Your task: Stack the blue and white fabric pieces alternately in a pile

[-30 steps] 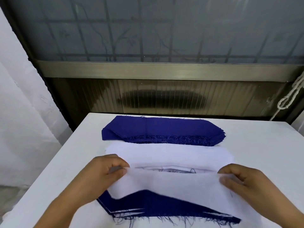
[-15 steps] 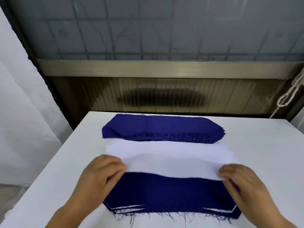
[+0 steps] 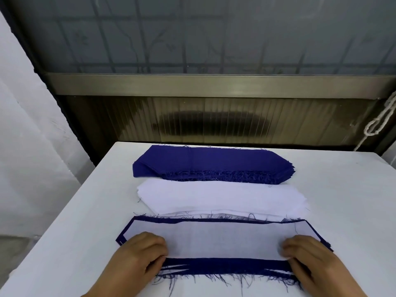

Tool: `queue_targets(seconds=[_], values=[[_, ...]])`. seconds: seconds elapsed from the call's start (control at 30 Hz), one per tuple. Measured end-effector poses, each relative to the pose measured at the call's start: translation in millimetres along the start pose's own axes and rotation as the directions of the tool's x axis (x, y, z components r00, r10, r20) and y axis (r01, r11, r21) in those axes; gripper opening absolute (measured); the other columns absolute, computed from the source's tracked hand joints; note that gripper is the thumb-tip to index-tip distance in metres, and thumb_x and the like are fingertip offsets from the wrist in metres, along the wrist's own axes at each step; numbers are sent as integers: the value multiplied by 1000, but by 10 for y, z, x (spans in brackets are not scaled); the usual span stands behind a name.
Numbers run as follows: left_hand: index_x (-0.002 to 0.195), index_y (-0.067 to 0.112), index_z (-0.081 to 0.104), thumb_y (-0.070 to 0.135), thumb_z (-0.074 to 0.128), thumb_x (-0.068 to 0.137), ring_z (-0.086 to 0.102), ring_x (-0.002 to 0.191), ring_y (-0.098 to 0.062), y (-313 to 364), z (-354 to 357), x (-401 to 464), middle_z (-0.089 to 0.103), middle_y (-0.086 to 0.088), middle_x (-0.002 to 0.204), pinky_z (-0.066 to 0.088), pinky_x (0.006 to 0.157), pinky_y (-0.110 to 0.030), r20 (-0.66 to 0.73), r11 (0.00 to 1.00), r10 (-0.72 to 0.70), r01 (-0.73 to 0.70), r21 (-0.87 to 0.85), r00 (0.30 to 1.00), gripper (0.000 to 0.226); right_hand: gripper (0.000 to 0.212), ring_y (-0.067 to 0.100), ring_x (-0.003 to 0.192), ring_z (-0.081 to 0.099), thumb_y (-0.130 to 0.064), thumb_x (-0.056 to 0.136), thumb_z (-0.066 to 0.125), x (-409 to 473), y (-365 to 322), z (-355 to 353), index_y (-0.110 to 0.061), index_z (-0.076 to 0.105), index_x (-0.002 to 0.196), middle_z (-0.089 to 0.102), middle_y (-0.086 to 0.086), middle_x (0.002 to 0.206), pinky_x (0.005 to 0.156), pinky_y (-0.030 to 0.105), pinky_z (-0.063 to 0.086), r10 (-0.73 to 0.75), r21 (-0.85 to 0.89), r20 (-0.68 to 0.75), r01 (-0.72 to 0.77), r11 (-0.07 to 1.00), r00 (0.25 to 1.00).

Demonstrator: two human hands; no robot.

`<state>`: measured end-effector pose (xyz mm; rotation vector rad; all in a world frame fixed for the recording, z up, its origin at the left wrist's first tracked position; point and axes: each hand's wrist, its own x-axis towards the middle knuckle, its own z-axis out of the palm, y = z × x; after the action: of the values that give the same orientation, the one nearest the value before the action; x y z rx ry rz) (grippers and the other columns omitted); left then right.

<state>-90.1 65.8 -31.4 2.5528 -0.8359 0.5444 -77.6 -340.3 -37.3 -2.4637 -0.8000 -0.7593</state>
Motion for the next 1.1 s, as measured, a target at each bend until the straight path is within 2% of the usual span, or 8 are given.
queue_targets(seconds=[0.2,0.37,0.5,0.6,0.77,0.87,0.97,1.1], values=[[76,27,70,37,63,85,58,82,1,10,-34,30,62,20,91,50,67,-18,87,996,-53,58,-65,995,15,32,4,87,60,-40,92,54,-4,40,-27,-20,73,76,66,-13,92,78,20,47,55,-17,38,-55,998,998],[68,29,60,43,59,84,50,70,4,-90,-140,86,53,22,76,46,61,-20,111,985,-171,173,-8,979,21,50,9,64,52,-51,96,40,134,150,-115,-22,62,62,57,-11,69,62,17,38,143,-154,77,-130,979,987],[61,29,53,42,55,81,44,62,4,-204,-251,110,46,21,66,44,55,-21,94,962,-268,262,76,959,23,36,8,53,39,-35,81,65,237,190,-172,-22,46,53,40,-14,58,50,15,25,265,-272,122,-224,936,957],[58,24,51,31,71,80,49,59,-4,-212,-210,217,47,15,62,45,50,-25,90,925,-367,353,141,926,30,41,8,51,36,-14,70,83,357,167,-129,-20,46,52,35,-16,58,45,18,27,338,-282,129,-292,914,932],[85,23,69,21,78,78,57,79,-6,-41,106,715,62,15,89,50,68,-22,34,962,-261,257,92,965,12,22,16,80,61,-11,71,83,743,58,170,-17,68,86,64,-7,91,71,24,49,260,-124,175,-240,963,950],[111,19,69,26,73,82,56,104,-11,-22,331,991,63,10,115,45,92,-24,51,978,-201,198,61,978,30,37,12,110,53,-28,82,73,913,116,369,-22,63,116,57,-11,119,98,23,40,270,-101,332,-250,963,904],[125,21,63,35,67,86,48,121,-10,-82,509,1066,56,11,130,30,103,-20,103,978,-208,205,35,973,41,39,6,113,50,-33,83,68,884,195,484,-25,58,120,54,-16,122,98,16,31,326,-92,357,-315,945,875],[113,20,70,27,75,79,58,110,-11,-116,565,981,64,9,120,45,97,-25,66,980,-197,195,34,978,35,28,5,106,56,-21,84,69,747,230,513,-25,62,110,58,-21,117,93,19,40,367,22,278,-388,922,888]])
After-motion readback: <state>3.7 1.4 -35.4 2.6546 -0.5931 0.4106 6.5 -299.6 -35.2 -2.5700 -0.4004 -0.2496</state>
